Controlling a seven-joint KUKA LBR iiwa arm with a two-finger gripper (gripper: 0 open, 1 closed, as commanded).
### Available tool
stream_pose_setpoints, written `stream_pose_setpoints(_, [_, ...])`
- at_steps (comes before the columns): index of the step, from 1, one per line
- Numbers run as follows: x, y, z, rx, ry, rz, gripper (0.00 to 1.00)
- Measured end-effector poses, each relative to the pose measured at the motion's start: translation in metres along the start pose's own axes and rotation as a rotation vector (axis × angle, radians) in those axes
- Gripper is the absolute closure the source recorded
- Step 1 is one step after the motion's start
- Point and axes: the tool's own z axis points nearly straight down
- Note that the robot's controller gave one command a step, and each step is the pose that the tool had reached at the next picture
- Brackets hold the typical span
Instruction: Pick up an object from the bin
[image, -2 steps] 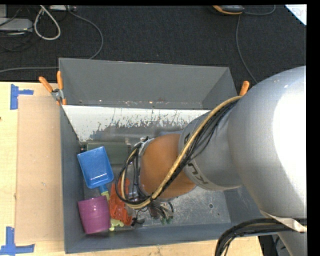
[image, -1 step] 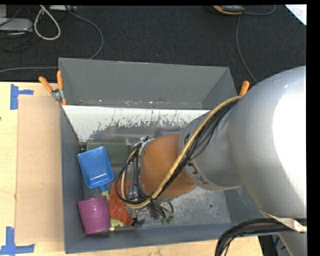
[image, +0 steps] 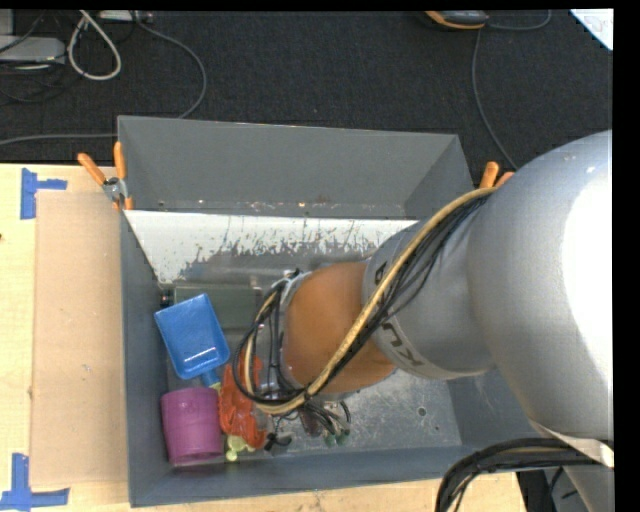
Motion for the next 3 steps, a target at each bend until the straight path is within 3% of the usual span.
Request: stream_pose_setpoints(3, [0.002,0.001,-0.077,0.000,0.005,0.004,1.00])
